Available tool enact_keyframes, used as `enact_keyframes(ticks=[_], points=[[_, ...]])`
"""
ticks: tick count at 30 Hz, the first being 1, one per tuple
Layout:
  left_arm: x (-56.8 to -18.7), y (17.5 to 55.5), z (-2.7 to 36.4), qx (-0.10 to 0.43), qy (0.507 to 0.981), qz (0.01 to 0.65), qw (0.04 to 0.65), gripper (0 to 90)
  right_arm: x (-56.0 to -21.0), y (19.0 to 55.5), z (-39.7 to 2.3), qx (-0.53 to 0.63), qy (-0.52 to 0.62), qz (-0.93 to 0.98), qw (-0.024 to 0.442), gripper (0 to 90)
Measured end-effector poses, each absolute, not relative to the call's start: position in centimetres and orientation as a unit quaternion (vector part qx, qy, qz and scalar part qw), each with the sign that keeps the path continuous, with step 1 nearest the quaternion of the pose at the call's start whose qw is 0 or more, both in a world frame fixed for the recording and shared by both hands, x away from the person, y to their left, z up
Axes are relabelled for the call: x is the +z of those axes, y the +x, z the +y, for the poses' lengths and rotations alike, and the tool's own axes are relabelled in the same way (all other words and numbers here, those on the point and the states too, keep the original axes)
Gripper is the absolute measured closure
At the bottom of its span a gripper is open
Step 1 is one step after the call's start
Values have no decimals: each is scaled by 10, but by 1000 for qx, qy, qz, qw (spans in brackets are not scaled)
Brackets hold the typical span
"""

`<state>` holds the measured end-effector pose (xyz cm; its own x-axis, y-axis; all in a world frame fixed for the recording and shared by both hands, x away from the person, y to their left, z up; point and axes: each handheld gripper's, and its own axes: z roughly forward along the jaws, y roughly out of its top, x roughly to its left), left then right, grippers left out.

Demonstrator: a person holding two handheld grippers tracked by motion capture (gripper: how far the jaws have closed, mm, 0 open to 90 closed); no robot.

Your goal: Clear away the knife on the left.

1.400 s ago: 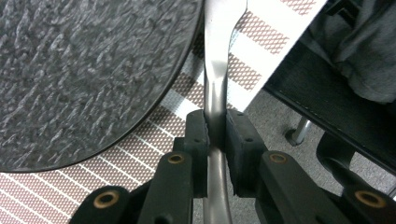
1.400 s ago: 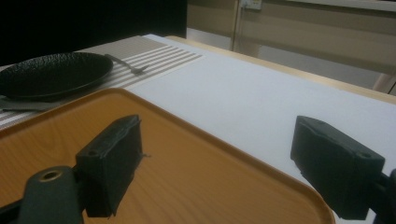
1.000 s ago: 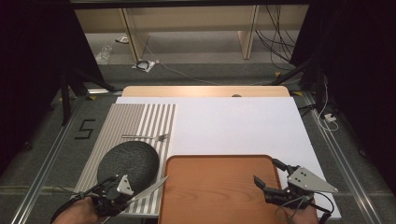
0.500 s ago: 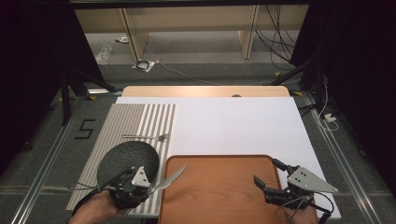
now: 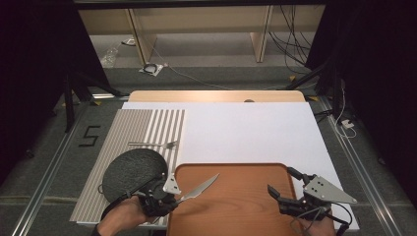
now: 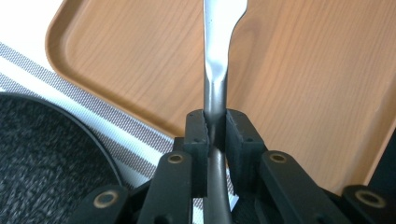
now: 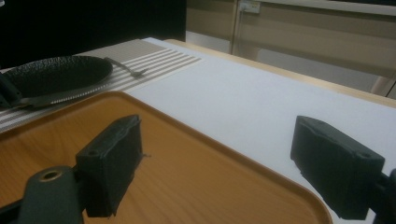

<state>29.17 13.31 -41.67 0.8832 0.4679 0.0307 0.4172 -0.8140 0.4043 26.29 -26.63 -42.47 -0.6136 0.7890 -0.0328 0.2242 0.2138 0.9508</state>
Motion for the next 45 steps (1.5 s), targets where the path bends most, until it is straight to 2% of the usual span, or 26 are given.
enact_keyframes(ticks=[22,45], points=[[-424,286,80,25,960,193,199,795,-423,262,-267,521,345,731,272,175],[-450,279,62,-6,969,196,152,794,-423,262,-265,523,341,733,272,176]])
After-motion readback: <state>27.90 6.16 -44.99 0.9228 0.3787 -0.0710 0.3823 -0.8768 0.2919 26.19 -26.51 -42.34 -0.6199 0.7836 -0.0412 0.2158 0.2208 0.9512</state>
